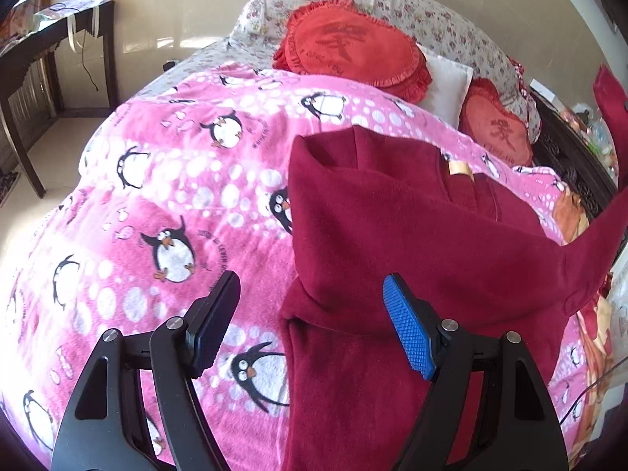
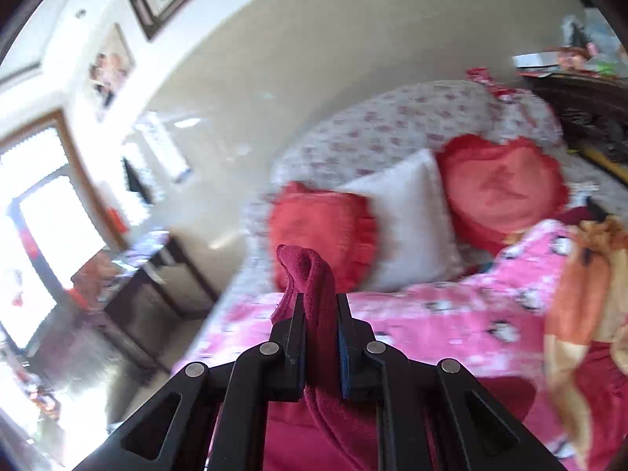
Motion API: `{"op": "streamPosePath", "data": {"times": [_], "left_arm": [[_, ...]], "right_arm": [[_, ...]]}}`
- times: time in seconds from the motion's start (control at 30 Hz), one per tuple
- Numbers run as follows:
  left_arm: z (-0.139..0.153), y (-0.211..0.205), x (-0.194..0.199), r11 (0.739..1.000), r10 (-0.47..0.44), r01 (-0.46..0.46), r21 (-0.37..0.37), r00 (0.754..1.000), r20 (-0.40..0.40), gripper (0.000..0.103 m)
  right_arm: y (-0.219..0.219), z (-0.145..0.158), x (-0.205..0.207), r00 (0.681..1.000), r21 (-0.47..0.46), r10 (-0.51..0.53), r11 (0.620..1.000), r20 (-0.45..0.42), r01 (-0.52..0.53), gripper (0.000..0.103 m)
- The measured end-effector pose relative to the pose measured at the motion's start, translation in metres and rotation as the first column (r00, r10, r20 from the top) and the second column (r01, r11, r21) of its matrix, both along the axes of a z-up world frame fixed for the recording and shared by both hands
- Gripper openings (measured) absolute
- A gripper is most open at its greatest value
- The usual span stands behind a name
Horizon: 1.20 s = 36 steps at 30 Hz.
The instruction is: Fold small clothes
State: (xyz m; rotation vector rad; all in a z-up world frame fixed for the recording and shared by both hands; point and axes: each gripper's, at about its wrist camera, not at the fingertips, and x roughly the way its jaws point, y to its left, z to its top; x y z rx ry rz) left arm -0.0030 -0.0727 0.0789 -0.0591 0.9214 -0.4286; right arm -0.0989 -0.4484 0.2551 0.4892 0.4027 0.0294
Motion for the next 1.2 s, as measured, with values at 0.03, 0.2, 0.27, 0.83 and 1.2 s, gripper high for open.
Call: {"op": "streamPosePath", "data": {"times": [0.03,0.2,0.27,0.83,1.2], "left_arm": [[0.003,0.004,-0.001,1.0,0.009,-0.009,-0.006,1.0,0.005,0.076],[0.012,0.022,0.001,0.996,0.063,-0.063,-0.062,0.998,0.003,0.076],[0.012,0.027,0.001,0.994,0.077,-0.077,-0.076,0.997,-0.006,0.076],[-0.01,-0.031,0.023,1.0,-0.021,0.021,-0.02,1.0,-0.007,0.076],[-0.001,-0.084,0.033,0.989,-0.143,0.142,-0.041,0.989,-0.024,0.012]], "right_arm": [[0.017,0.001,0.005,0.999,-0.003,0.041,0.999,0.003,-0.041,0.011],[0.113,-0.045,0.044,0.975,-0.016,0.209,0.977,-0.079,-0.211,0.011],[0.153,-0.089,0.063,0.965,-0.05,0.216,0.973,-0.149,-0.225,0.016],[0.134,-0.172,-0.009,0.889,-0.111,0.169,0.965,-0.426,-0.237,0.048],[0.038,-0.173,-0.088,0.912,-0.082,-0.081,0.995,-0.403,0.052,0.048]]}}
